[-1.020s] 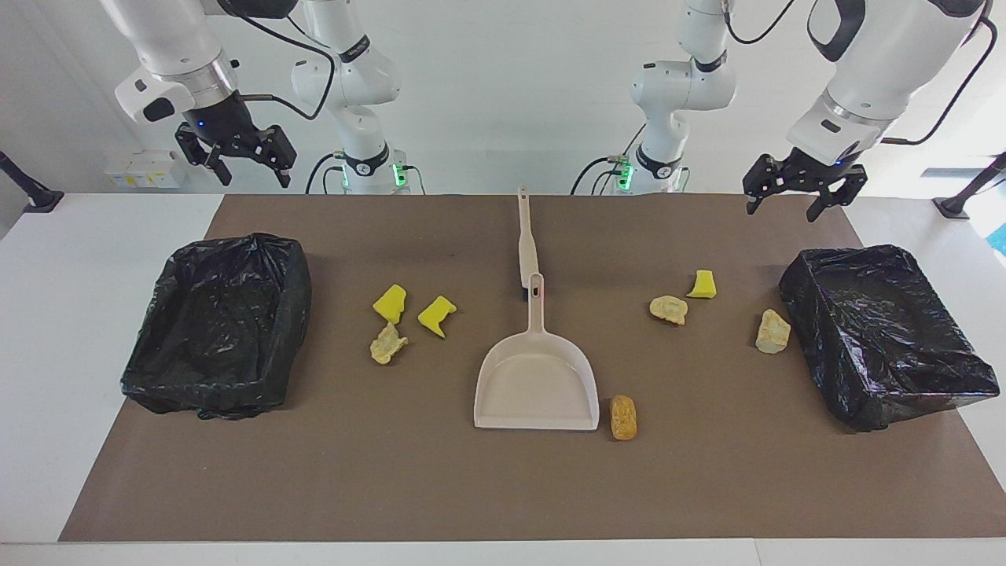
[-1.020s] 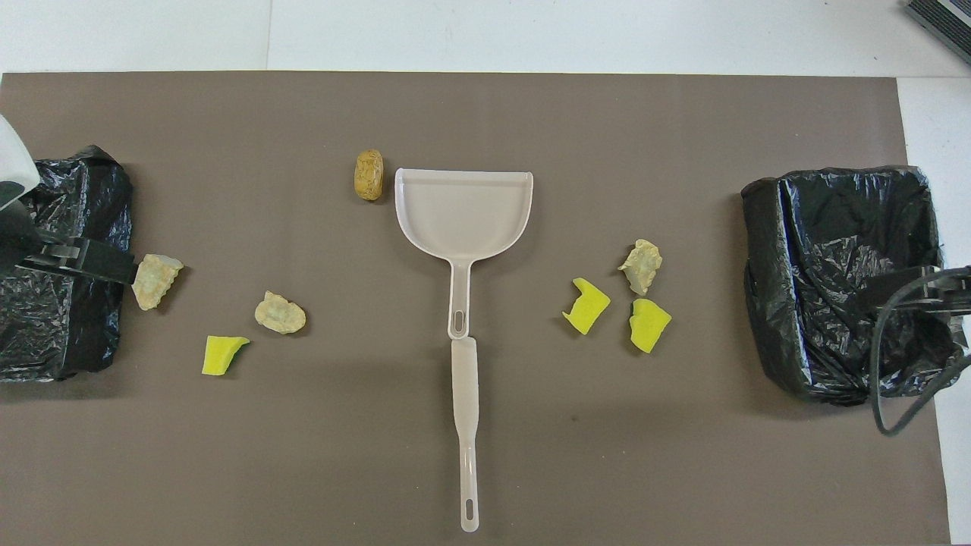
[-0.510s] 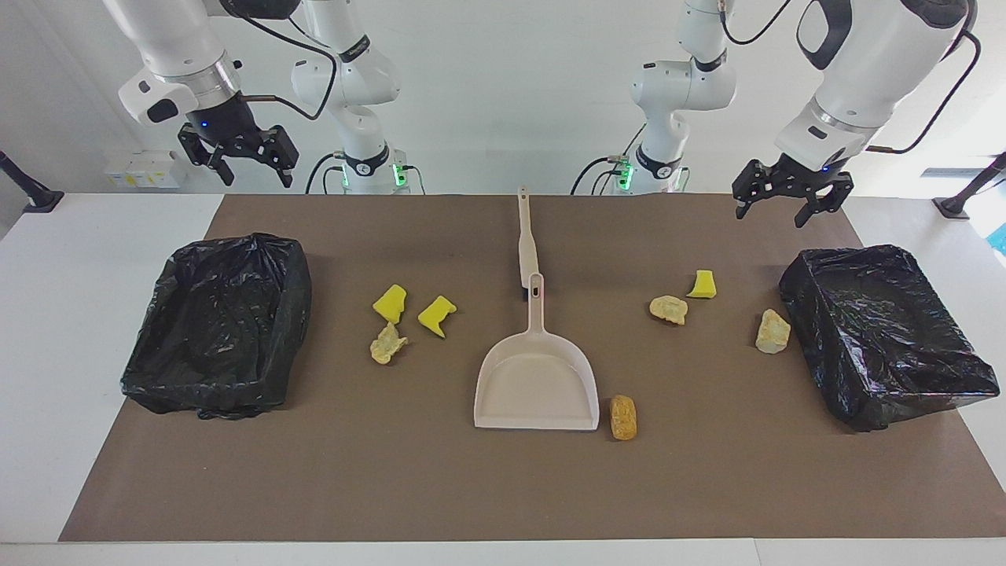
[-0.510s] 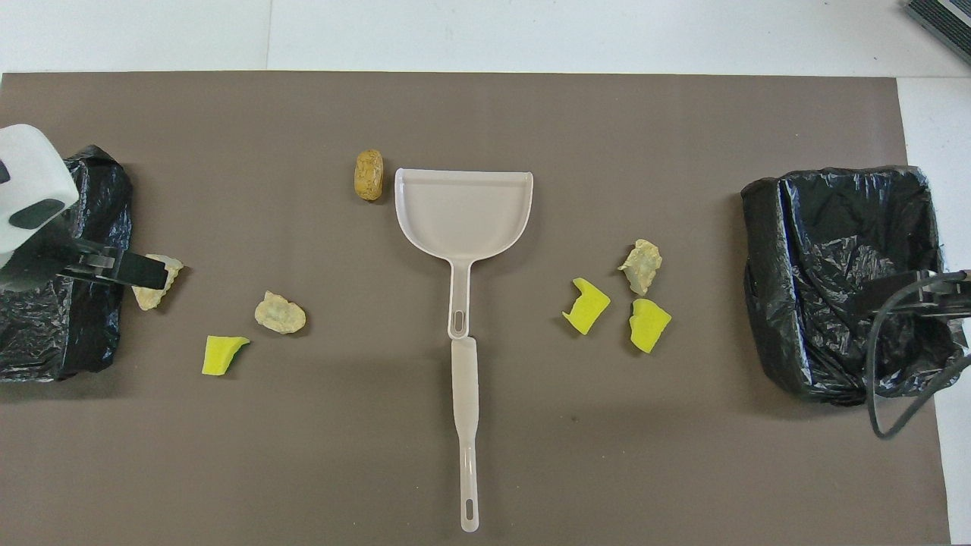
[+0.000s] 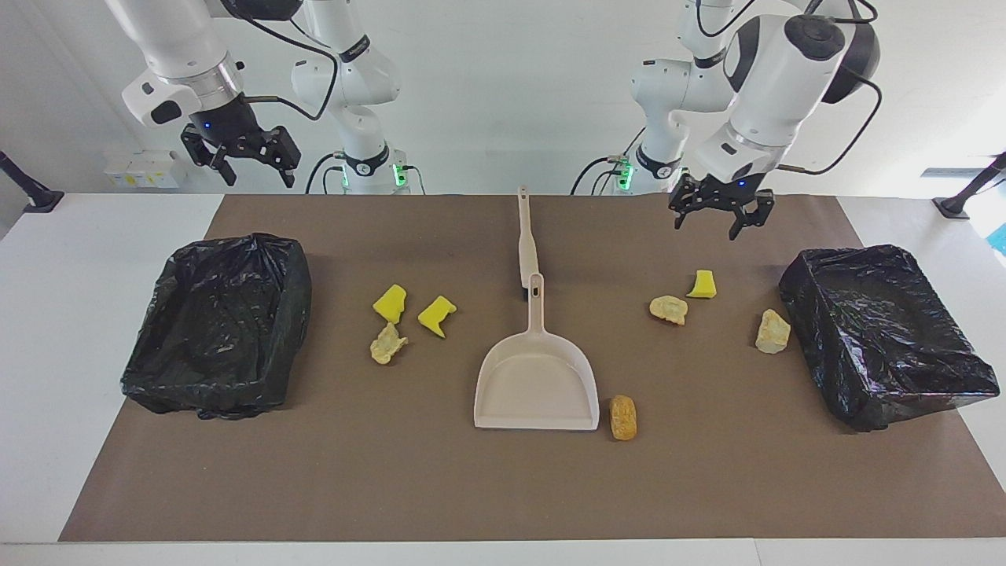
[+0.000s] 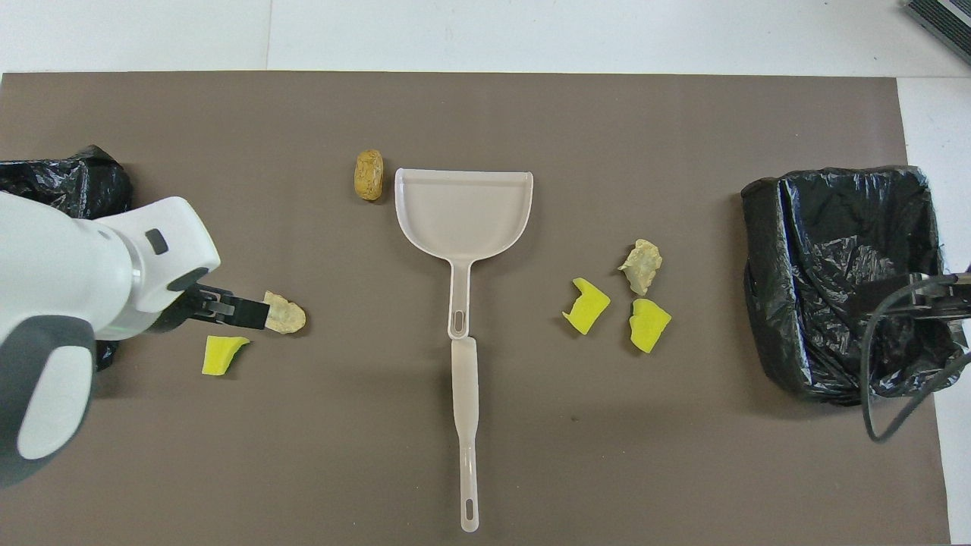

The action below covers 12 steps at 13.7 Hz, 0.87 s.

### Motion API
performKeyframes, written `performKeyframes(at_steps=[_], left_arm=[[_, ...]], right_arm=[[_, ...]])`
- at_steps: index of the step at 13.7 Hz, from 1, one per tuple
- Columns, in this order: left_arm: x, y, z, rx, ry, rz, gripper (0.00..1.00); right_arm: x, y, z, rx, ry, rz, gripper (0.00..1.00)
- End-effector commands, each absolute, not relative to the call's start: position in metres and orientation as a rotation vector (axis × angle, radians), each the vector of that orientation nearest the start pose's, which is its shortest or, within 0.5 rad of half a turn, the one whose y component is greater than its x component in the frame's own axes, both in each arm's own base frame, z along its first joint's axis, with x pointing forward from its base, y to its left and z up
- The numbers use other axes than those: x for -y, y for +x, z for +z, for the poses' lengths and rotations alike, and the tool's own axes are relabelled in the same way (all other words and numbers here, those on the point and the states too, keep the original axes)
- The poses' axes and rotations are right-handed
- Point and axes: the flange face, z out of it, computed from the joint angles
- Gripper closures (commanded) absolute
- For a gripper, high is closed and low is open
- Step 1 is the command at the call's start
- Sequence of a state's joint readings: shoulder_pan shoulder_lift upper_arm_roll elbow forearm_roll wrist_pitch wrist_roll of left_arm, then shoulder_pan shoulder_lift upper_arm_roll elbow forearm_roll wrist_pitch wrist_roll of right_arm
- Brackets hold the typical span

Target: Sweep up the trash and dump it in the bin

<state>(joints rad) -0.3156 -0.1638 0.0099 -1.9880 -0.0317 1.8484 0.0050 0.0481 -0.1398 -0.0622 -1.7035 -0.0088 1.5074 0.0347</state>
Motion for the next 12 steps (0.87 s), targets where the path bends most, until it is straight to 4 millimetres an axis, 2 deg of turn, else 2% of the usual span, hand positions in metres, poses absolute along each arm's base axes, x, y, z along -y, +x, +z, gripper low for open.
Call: performKeyframes(at_steps=[1, 2, 4, 5, 7, 9, 10, 12], left_arm=[[0.193, 0.45, 0.516, -0.46, -3.159, -0.057, 0.0], [0.212, 0.441, 0.509, -0.437, -3.164, -0.061, 0.0], [0.249, 0.419, 0.493, -0.394, -3.171, -0.067, 0.0], [0.268, 0.405, 0.483, -0.392, -3.171, -0.069, 0.0], [0.303, 0.377, 0.467, -0.356, -3.174, -0.079, 0.0], [0.336, 0.341, 0.441, -0.361, -3.172, -0.114, 0.0], [0.351, 0.323, 0.428, -0.37, -3.171, -0.138, 0.0], [0.37, 0.302, 0.418, -0.354, -3.182, -0.168, 0.0]], right_arm=[[-0.029, 0.521, 0.611, -0.05, -3.126, 0.081, 0.0], [-0.052, 0.533, 0.607, -0.056, -3.127, 0.056, 0.0], [-0.081, 0.575, 0.569, -0.11, -3.134, 0.074, 0.0], [-0.108, 0.597, 0.546, -0.118, -3.126, 0.068, 0.0], [-0.147, 0.636, 0.509, -0.149, -3.116, 0.027, 0.0], [-0.178, 0.653, 0.479, -0.151, -3.095, -0.014, 0.0], [-0.191, 0.656, 0.469, -0.162, -3.082, -0.031, 0.0], [-0.225, 0.654, 0.443, -0.179, -3.055, 0.025, 0.0]])
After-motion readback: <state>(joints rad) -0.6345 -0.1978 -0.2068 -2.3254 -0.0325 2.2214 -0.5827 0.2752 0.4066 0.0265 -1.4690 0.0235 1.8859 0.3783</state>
